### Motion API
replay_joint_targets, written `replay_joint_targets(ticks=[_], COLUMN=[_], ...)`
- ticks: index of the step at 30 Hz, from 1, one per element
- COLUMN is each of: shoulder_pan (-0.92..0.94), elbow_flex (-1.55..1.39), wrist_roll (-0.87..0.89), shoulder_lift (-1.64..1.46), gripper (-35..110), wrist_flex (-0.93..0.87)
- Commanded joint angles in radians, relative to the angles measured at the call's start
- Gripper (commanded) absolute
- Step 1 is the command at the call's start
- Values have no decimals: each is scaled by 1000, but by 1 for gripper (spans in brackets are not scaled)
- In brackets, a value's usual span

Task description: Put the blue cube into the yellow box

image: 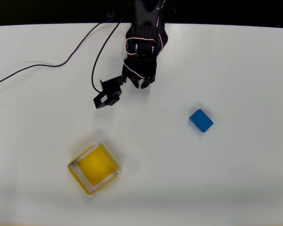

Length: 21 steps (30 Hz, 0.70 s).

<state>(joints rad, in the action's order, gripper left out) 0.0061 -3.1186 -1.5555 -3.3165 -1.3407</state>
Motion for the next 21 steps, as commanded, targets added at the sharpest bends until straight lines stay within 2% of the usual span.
replay_joint_targets(ticks=[1, 12, 17, 21], shoulder_pan=[-3, -3, 3, -3], elbow_flex=[-28, -28, -21, 118], wrist_roll=[0, -2, -97, -120], shoulder_lift=[-29, -29, -28, 41], gripper=[0, 0, 0, 4], wrist_flex=[-12, -12, -15, 18])
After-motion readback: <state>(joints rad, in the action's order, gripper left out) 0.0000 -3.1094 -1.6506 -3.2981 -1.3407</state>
